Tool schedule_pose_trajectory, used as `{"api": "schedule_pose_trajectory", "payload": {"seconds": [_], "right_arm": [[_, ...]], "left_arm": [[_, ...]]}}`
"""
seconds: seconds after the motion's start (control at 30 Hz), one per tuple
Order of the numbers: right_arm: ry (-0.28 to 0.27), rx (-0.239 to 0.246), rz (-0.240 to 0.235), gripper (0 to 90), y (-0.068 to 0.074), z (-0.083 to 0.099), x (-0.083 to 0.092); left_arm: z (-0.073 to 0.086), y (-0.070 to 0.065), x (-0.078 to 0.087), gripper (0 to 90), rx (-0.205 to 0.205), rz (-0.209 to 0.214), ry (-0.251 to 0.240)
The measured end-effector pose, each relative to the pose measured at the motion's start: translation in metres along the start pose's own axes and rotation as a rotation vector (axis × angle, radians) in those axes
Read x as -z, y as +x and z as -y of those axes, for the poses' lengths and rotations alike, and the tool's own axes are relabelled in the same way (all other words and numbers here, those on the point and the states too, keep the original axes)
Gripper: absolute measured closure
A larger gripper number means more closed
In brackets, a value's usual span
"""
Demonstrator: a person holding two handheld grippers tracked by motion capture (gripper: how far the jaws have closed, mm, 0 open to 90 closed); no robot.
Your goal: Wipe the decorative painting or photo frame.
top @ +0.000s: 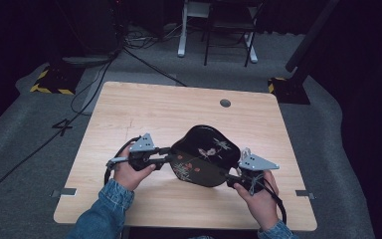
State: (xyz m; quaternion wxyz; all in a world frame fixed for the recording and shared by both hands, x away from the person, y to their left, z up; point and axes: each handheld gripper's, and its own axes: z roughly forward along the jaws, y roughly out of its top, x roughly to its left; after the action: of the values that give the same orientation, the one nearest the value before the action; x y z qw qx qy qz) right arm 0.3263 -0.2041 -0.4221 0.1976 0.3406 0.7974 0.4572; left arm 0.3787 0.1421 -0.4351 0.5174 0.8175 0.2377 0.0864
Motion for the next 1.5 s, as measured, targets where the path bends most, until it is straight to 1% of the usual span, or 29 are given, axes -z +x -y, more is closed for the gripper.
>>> {"api": "schedule_pose_trajectory", "payload": {"seconds": [0.2, 0.37, 0.43, 0.5, 0.63, 0.7, 0.77, 0.8, 0.9, 1.0, 1.07, 1.1, 1.17, 1.23, 1.3, 1.33, 1.37, 1.4, 1.43, 1.47, 1.5], "right_arm": [[-0.014, -0.002, -0.012, 52.6, 0.0, -0.001, 0.001], [-0.019, -0.002, -0.013, 50.4, 0.0, -0.002, 0.002], [-0.02, -0.002, -0.016, 48.4, 0.0, -0.002, 0.002], [-0.027, -0.003, -0.017, 44.9, 0.0, -0.002, 0.002], [-0.035, -0.008, -0.012, 39.5, -0.001, -0.003, 0.004], [-0.032, -0.008, -0.018, 36.8, -0.002, -0.003, 0.006], [-0.029, -0.009, -0.022, 36.0, -0.002, -0.003, 0.009], [-0.028, -0.012, -0.025, 35.9, -0.003, -0.003, 0.011], [-0.025, -0.013, -0.027, 35.5, -0.005, -0.002, 0.016], [-0.018, -0.019, -0.035, 35.7, -0.008, 0.001, 0.027], [-0.016, -0.003, -0.048, 36.5, -0.012, 0.002, 0.036], [-0.019, 0.005, -0.049, 36.9, -0.013, 0.002, 0.039], [-0.029, 0.01, -0.042, 38.7, -0.018, 0.003, 0.048], [-0.03, -0.01, -0.028, 41.5, -0.026, 0.004, 0.056], [-0.033, -0.039, -0.01, 44.1, -0.035, 0.005, 0.061], [-0.03, -0.054, 0.006, 44.4, -0.039, 0.006, 0.062], [-0.03, -0.07, 0.023, 44.5, -0.043, 0.007, 0.062], [-0.025, -0.099, 0.058, 48.9, -0.051, 0.009, 0.062], [-0.031, -0.132, 0.071, 51.1, -0.058, 0.012, 0.06], [-0.031, -0.149, 0.073, 51.5, -0.062, 0.014, 0.058], [-0.019, -0.164, 0.084, 53.2, -0.068, 0.017, 0.054]], "left_arm": [[0.0, 0.0, 0.0, 65.2, 0.01, -0.002, -0.001], [0.0, -0.001, 0.0, 64.5, 0.021, -0.006, -0.007], [0.0, -0.001, 0.0, 60.4, 0.036, 0.003, -0.034], [-0.001, -0.002, 0.001, 56.2, 0.036, -0.005, -0.049], [0.0, -0.002, 0.002, 53.2, 0.041, -0.008, -0.05], [0.0, -0.004, 0.003, 50.3, 0.054, -0.013, -0.055], [0.001, -0.004, 0.006, 49.4, 0.052, -0.018, -0.057], [0.001, -0.005, 0.007, 48.6, 0.056, -0.023, -0.06], [0.003, -0.007, 0.011, 46.8, 0.052, -0.033, -0.057], [0.007, -0.012, 0.018, 46.5, 0.051, -0.069, -0.048], [0.009, -0.014, 0.023, 46.5, 0.05, -0.083, -0.051], [0.01, -0.016, 0.025, 46.4, 0.057, -0.084, -0.048], [0.013, -0.019, 0.029, 46.2, 0.054, -0.097, -0.049], [0.017, -0.021, 0.033, 46.2, 0.066, -0.099, -0.044], [0.021, -0.022, 0.036, 46.2, 0.074, -0.112, -0.042], [0.023, -0.022, 0.037, 46.2, 0.08, -0.114, -0.037], [0.025, -0.023, 0.038, 46.2, 0.089, -0.123, -0.034], [0.027, -0.023, 0.039, 46.2, 0.094, -0.129, -0.03], [0.029, -0.023, 0.039, 46.2, 0.093, -0.132, -0.029], [0.03, -0.023, 0.039, 46.2, 0.095, -0.136, -0.022], [0.032, -0.023, 0.039, 46.3, 0.102, -0.14, -0.014]]}}
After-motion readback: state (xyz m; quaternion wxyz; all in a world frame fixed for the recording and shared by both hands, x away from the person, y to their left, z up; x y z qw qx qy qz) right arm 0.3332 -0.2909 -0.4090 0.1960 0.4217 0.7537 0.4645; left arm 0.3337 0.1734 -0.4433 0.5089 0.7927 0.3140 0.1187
